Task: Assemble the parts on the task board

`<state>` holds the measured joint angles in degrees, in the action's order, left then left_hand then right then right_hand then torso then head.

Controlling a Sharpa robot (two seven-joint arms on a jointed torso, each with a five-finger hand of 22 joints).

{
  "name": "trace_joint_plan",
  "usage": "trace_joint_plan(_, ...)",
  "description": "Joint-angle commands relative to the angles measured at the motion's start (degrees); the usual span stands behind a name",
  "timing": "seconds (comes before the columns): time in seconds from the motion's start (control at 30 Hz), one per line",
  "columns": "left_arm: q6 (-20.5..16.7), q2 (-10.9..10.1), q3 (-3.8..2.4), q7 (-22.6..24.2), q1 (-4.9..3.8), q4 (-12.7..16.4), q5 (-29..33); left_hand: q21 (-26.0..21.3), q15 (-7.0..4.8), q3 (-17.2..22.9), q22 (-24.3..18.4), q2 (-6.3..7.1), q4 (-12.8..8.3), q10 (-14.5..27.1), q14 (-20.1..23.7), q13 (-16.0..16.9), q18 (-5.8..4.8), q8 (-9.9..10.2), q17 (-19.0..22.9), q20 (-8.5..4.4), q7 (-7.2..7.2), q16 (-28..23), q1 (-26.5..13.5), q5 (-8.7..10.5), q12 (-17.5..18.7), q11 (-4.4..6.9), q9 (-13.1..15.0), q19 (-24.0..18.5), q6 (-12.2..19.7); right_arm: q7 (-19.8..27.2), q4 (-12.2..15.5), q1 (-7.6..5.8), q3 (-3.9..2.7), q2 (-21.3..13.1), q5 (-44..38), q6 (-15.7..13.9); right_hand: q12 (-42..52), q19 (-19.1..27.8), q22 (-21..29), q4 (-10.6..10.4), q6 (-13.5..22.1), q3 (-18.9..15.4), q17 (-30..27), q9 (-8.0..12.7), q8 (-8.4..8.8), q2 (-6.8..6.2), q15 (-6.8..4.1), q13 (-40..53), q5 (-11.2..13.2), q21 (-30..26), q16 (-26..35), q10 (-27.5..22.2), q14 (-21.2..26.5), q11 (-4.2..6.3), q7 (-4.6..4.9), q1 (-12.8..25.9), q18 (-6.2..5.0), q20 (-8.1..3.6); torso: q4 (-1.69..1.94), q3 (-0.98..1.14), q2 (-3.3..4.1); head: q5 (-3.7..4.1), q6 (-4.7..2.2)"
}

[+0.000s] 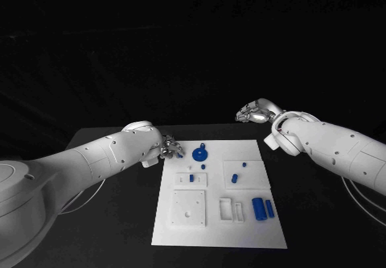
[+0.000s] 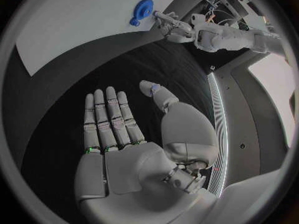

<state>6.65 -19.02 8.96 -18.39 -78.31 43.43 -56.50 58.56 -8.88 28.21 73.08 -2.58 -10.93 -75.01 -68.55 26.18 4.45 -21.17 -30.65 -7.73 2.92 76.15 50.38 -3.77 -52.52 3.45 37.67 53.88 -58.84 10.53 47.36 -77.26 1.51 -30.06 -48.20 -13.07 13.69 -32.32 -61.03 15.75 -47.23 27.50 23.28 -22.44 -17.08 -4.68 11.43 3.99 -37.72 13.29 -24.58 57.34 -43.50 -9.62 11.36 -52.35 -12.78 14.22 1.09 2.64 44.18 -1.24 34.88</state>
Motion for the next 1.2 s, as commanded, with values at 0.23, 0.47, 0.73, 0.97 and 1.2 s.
trace_joint_plan(0.23,-0.9,-0.7,0.08,0.2,0.27,1.3,1.0,0.6,-1.14,0.6,0.3,-1.83,-2.6,-1.3,-0.9,0.4,-0.61,-2.0,-0.4,-6.67,-0.80,0.9,1.7,-0.59,-0.2,0.73,1.2,1.3,-2.6,0.2,-0.1,-0.01,-0.02,0.0,-0.2,0.3,-0.4,0.3,-0.1,-0.2,0.5,-0.4,-0.1,0.1,0.03,-0.31,-0.04,-0.1,0.1,-0.3,-0.3,0.1,0.6,-0.17,0.18,-0.1,0.41,-0.10,0.04,0.02,0.00,-0.03,-0.09)
trace_joint_plan(0.47,-2.8,-1.9,0.03,-0.2,0.27,3.5,2.1,0.5,-1.45,6.1,0.2,0.84,0.1,-2.3,-1.7,0.3,-0.69,-2.5,-0.5,-6.89,-1.17,1.0,2.9,0.82,0.3,1.10,1.5,2.4,-3.6,0.2,-0.1,-0.01,-0.02,-0.1,-0.2,0.4,-0.4,0.3,-0.1,-0.2,0.5,-0.4,-0.2,0.1,0.03,-0.31,-0.04,-0.1,0.1,-0.4,-0.4,0.1,0.6,-0.18,0.19,0.0,0.41,-0.10,0.01,0.04,0.01,-0.16,-0.17)
trace_joint_plan(0.73,-6.8,-6.6,-0.09,-2.0,0.11,11.5,5.1,1.0,-1.81,6.5,0.6,0.81,0.1,-3.3,-2.5,0.6,-0.59,-3.1,-0.8,-7.17,-1.64,1.4,2.5,0.71,0.1,1.55,1.9,3.1,-4.7,0.1,0.2,-0.01,-0.02,-0.7,-0.2,0.3,-0.4,0.3,-0.1,-0.2,0.5,-0.5,-0.2,0.1,0.03,-0.31,-0.04,-0.1,0.0,-0.4,-0.4,0.1,0.6,-0.18,0.20,0.0,0.41,-0.10,0.20,-0.01,-0.07,-0.24,-0.18)
trace_joint_plan(0.97,-8.4,-11.7,-0.07,-4.0,-0.54,20.6,5.5,1.2,-2.04,6.8,0.7,0.98,0.0,-3.9,-3.1,0.7,-0.49,-3.5,-0.9,-7.36,-1.94,1.7,2.2,0.58,0.0,1.83,2.1,3.5,-5.4,0.1,0.3,-0.01,-0.01,-1.3,-0.1,0.3,-0.5,0.3,-0.1,-0.2,0.5,-0.5,-0.2,0.1,0.04,-0.34,-0.04,-0.1,0.0,-0.4,-0.4,0.1,0.6,-0.18,0.21,0.0,0.41,-0.10,0.17,0.04,-0.02,-0.35,-0.08)
trace_joint_plan(1.2,-9.3,-15.2,0.02,-5.0,-0.56,27.3,5.3,1.4,-2.13,7.0,0.8,1.25,0.3,-4.4,-3.5,0.8,-0.47,-4.1,-1.1,-7.46,-2.21,1.8,1.7,0.58,0.0,2.07,2.3,3.8,-6.2,0.0,0.5,-0.02,-0.01,-1.9,0.0,0.4,-0.5,0.3,-0.2,-0.5,0.5,-0.6,-0.4,0.2,0.02,-0.17,-0.03,-0.1,0.0,-0.5,-0.5,0.1,0.6,-0.19,0.23,0.3,0.41,-0.07,0.15,0.00,0.04,-0.55,0.04)
